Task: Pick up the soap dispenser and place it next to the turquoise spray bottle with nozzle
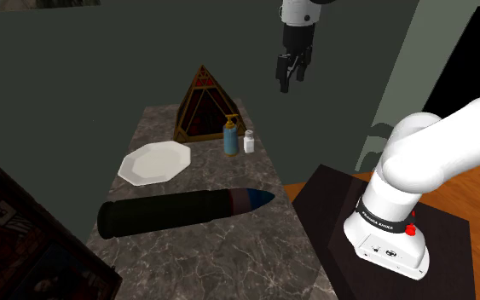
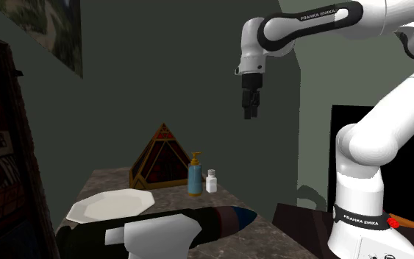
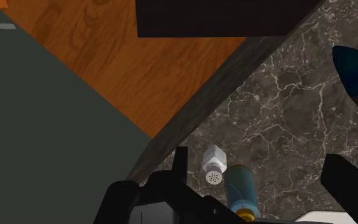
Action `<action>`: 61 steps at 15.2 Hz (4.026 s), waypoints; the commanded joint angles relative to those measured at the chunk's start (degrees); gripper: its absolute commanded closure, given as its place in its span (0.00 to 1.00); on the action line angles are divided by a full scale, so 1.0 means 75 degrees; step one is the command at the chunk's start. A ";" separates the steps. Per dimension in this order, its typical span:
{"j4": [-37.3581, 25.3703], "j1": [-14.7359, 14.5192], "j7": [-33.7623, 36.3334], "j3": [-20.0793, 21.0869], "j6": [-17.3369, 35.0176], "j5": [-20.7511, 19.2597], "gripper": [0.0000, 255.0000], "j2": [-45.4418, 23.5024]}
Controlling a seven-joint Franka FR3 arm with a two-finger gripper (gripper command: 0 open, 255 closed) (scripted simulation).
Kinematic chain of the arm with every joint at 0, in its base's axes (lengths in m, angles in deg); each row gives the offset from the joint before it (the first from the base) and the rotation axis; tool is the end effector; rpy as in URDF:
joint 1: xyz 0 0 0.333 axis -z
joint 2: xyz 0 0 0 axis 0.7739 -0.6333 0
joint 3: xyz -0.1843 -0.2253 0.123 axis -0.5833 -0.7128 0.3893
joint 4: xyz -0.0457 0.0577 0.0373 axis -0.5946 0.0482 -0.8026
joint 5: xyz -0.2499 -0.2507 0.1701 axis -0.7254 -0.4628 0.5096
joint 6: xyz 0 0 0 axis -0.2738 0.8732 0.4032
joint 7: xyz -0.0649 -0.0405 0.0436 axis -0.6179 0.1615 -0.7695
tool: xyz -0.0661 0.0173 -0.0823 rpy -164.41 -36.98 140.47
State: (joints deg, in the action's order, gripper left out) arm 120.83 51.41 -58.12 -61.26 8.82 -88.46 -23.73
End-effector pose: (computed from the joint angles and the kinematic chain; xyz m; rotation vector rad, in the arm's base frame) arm 0.3252 -0.0171 0.5624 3.0569 -0.0331 0.0621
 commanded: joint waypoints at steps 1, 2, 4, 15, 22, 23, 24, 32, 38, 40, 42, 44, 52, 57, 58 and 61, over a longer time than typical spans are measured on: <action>0.0000 0.0000 0.0000 0.0000 0.0000 0.0000 0.00 0.0000; 0.0180 0.0009 0.0150 0.0024 0.0366 0.0058 0.00 -0.0075; 0.0501 0.0028 0.0442 0.0076 0.1111 0.0169 0.00 -0.0273; 0.1240 0.0156 0.1972 0.0451 0.5364 0.0600 0.00 -0.2493; 0.0840 0.0331 0.2904 0.0708 0.7505 0.0541 0.00 -0.4299; 0.0835 0.0339 0.2919 0.0712 0.7612 0.0521 0.00 -0.4410; 0.0829 0.0348 0.2935 0.0717 0.7717 0.0498 0.00 -0.4523; 0.0758 0.0403 0.3050 0.0743 0.8289 0.0341 0.00 -0.5168; 0.0759 0.0403 0.3050 0.0743 0.8288 0.0341 1.00 -0.5167; 0.0760 0.0403 0.3050 0.0743 0.8289 0.0342 1.00 -0.5166; 0.0760 0.0403 0.3052 0.0744 0.8289 0.0340 1.00 -0.5166; 0.0760 0.0403 0.3050 0.0743 0.8289 0.0341 1.00 -0.5166; 0.0592 0.0372 0.2948 0.0726 0.7721 0.0466 1.00 -0.4763; 0.0382 0.0347 0.2877 0.0707 0.7155 0.0549 1.00 -0.4406; 0.0335 0.0342 0.2866 0.0703 0.7042 0.0562 1.00 -0.4340; 0.0183 0.0331 0.2836 0.0691 0.6706 0.0596 1.00 -0.4155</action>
State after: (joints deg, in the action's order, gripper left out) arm 122.76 53.89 -36.76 -56.03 59.84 -84.04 -55.05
